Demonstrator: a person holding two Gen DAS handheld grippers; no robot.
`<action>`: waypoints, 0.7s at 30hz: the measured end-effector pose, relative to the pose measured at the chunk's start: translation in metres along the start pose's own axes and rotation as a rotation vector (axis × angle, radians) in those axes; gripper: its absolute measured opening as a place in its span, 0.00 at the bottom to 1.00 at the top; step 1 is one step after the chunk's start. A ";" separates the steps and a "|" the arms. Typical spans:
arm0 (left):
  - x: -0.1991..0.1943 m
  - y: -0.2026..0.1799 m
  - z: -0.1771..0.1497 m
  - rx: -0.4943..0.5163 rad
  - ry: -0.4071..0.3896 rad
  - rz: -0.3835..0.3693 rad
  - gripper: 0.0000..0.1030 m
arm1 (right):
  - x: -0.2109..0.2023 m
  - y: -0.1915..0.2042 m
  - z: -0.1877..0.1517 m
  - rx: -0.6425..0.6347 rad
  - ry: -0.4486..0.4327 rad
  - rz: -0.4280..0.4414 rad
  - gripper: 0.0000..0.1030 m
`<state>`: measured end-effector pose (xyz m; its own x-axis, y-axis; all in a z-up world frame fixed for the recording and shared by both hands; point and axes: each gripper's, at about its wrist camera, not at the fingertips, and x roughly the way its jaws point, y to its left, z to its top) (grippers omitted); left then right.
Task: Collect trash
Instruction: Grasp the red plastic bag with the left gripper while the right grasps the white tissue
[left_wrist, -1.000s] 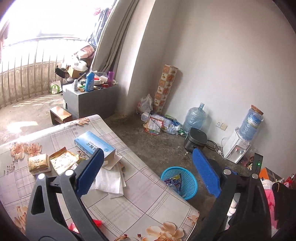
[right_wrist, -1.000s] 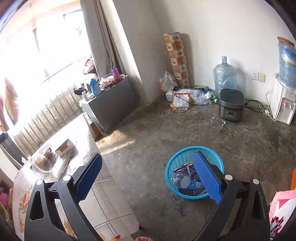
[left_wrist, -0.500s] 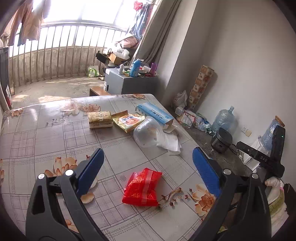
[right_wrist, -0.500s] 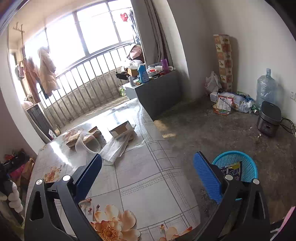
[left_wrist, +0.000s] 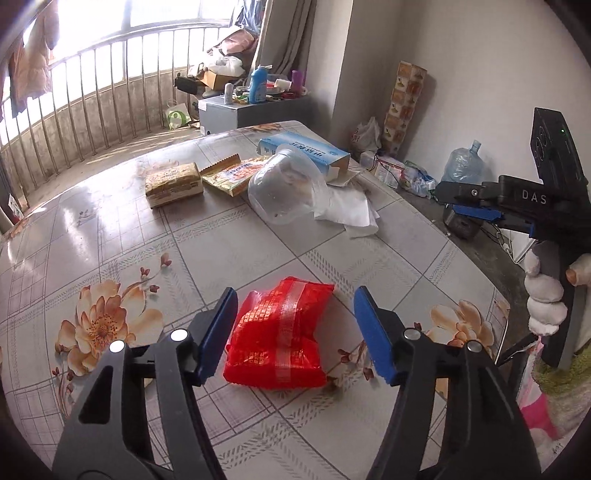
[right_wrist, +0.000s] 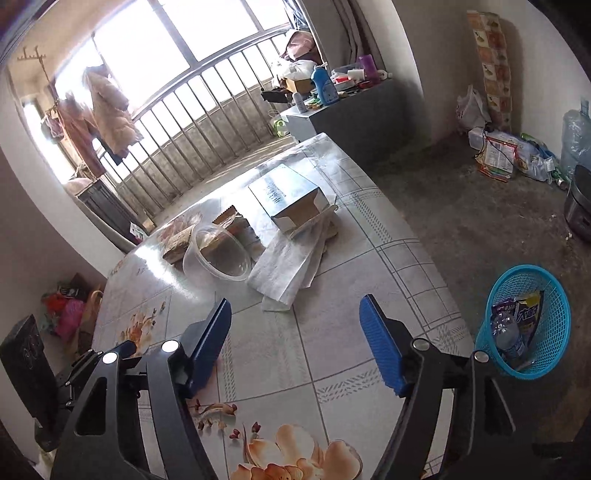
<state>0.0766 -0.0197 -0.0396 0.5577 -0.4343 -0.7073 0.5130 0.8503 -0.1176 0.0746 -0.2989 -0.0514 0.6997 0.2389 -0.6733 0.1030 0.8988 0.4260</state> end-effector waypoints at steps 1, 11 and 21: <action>0.003 0.000 0.000 0.001 0.006 -0.007 0.54 | 0.009 0.000 0.003 0.007 0.020 -0.001 0.63; 0.026 0.010 -0.004 -0.034 0.061 -0.039 0.34 | 0.091 0.007 0.029 -0.011 0.146 -0.062 0.51; 0.025 0.021 -0.006 -0.081 0.062 -0.046 0.32 | 0.100 0.029 0.025 -0.169 0.201 -0.138 0.04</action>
<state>0.0977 -0.0112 -0.0641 0.4924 -0.4561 -0.7413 0.4808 0.8525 -0.2051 0.1648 -0.2584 -0.0912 0.5311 0.1629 -0.8315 0.0567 0.9723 0.2267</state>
